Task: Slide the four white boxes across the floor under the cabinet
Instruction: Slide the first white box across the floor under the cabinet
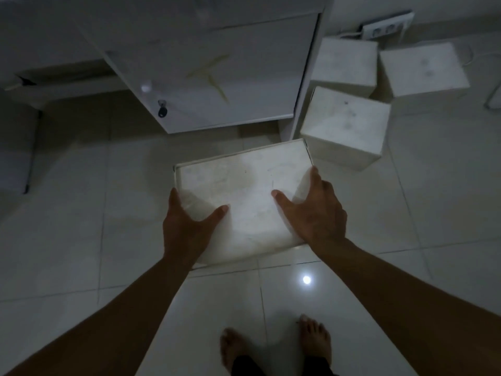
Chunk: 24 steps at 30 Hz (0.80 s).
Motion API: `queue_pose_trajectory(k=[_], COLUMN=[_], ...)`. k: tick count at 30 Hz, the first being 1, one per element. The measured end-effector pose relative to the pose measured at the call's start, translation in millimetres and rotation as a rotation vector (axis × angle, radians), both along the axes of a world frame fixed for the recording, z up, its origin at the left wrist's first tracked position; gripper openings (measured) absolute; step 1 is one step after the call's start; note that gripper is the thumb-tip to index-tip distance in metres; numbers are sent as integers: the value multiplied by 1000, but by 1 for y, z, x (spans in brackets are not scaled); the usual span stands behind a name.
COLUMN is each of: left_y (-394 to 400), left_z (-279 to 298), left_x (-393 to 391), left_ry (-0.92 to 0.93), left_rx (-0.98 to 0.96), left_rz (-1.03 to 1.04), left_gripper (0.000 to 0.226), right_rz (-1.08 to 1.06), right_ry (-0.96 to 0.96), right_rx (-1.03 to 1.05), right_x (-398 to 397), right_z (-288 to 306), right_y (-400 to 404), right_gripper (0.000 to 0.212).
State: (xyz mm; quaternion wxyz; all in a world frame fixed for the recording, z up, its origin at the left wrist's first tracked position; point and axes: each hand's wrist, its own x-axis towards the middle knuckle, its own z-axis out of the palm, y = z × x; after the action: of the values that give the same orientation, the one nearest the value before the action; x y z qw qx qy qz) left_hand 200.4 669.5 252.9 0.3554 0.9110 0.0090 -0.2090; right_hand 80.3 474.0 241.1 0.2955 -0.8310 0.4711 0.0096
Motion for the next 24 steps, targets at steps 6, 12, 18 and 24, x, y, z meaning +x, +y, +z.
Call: queue_pose_trajectory(k=[6, 12, 18, 24], left_y=[-21, -38, -49, -54], left_z=[-103, -203, -275, -301], left_x=[47, 77, 89, 93], left_ry=[-15, -66, -104, -149], left_rx=[-16, -3, 9, 18], left_rz=[-29, -63, -55, -74], left_gripper=[121, 111, 115, 121], right_rz=[-67, -104, -110, -77], right_ry=[1, -4, -16, -35], right_rx=[-49, -84, -124, -259], right_x=[42, 58, 63, 71], right_z=[-100, -202, -274, -288], right_y=[-15, -20, -26, -27], right_gripper=[103, 101, 103, 97])
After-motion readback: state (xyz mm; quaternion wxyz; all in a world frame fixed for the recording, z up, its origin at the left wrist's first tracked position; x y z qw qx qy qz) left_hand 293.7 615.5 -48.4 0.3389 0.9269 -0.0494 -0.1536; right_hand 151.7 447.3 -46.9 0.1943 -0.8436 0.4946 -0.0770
